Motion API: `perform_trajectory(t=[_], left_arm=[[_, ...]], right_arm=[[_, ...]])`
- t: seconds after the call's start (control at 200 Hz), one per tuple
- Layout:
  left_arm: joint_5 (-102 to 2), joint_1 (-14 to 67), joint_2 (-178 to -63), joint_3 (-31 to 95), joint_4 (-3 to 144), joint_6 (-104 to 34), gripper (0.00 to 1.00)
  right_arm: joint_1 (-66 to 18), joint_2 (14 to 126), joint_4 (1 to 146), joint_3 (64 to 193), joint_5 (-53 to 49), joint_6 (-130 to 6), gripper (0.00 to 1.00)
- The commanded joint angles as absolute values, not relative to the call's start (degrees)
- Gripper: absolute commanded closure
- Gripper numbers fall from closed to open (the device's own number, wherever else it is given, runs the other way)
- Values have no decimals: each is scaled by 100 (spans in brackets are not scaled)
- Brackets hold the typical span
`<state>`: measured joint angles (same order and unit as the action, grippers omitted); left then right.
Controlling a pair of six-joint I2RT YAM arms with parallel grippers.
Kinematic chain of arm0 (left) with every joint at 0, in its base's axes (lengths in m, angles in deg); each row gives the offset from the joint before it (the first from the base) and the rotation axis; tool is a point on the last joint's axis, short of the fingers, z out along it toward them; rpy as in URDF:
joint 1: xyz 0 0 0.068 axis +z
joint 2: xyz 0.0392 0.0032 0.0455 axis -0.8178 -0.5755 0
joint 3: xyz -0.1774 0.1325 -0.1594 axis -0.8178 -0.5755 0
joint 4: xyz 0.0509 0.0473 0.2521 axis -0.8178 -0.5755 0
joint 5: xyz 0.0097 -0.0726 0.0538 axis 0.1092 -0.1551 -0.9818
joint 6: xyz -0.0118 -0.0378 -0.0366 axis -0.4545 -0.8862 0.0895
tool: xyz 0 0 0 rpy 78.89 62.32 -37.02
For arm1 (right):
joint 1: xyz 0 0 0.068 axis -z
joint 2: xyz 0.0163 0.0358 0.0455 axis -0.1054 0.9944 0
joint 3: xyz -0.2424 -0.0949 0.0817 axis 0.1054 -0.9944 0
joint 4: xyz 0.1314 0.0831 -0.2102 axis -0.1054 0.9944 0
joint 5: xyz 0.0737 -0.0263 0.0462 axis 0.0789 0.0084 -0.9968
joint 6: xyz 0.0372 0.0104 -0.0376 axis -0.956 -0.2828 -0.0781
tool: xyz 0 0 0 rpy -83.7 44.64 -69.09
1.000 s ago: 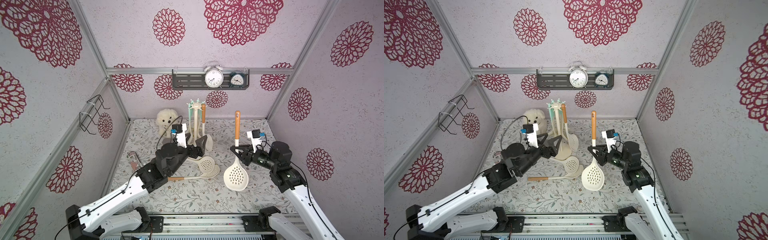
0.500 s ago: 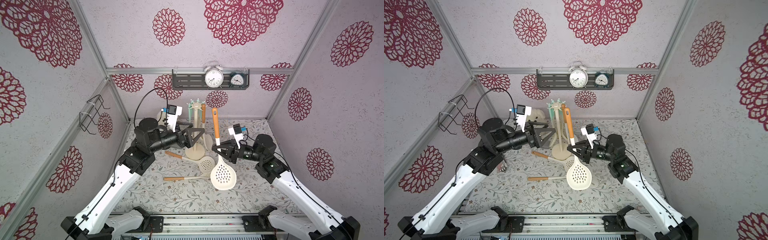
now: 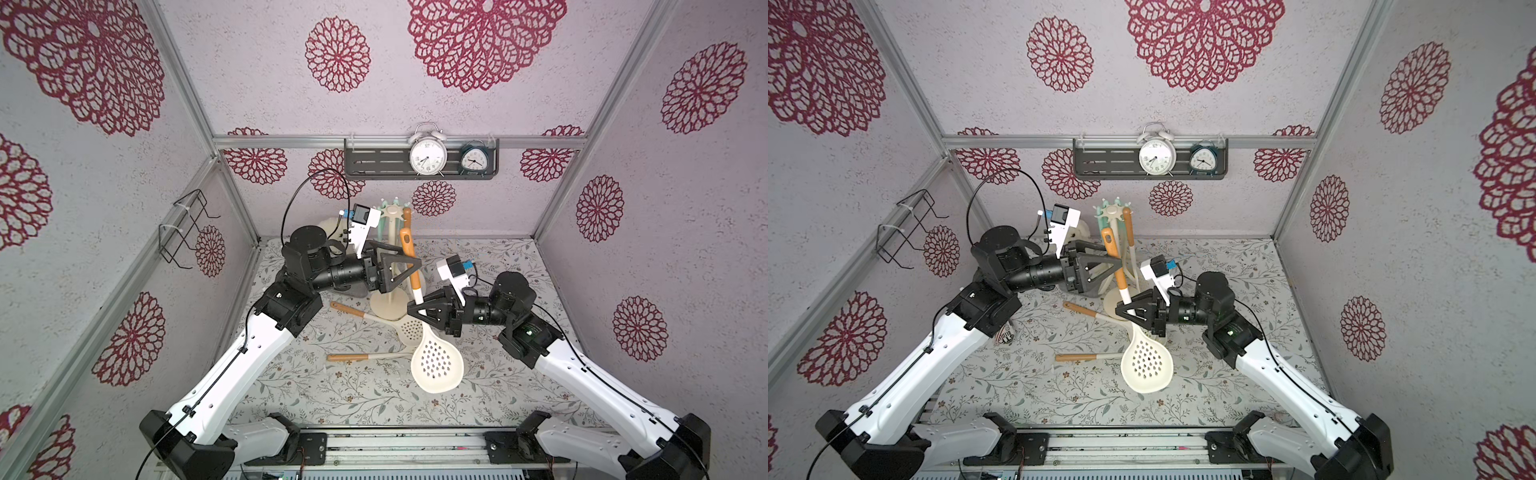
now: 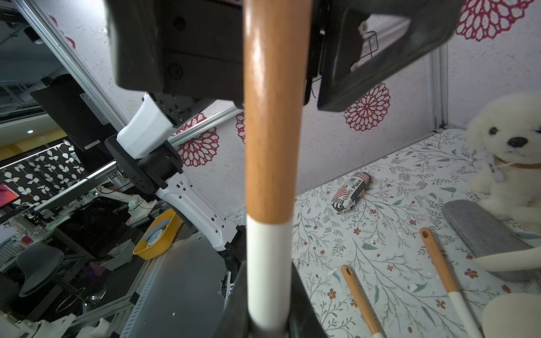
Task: Hang the skimmer on the kitchen utensil rack
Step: Adjust the skimmer.
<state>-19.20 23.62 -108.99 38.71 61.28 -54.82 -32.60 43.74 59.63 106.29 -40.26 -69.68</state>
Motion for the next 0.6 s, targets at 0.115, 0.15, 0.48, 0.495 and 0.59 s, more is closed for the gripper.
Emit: perform_trajectory(t=[0.115,0.15,0.48,0.495,0.59], left_arm=[[-1741,2474,-10964,4042,6749,-5635,30],[-1709,2488,-10994,4055,6805,-5664,35],[-2112,2492,-10889,3898,6590,-5610,100],[-2233,2490,-10855,3889,6488,-5563,100],[-2941,2448,-10632,3817,5990,-5423,100]], right_arm=[[-3396,4223,5701,10808,-4258,-7046,100],[-3411,4218,5720,10800,-4267,-7046,100],[-3429,4010,6191,10825,-3285,-6728,77],[-3429,3984,6243,10825,-3125,-6688,66],[-3545,3738,6215,10716,-1737,-6515,24]])
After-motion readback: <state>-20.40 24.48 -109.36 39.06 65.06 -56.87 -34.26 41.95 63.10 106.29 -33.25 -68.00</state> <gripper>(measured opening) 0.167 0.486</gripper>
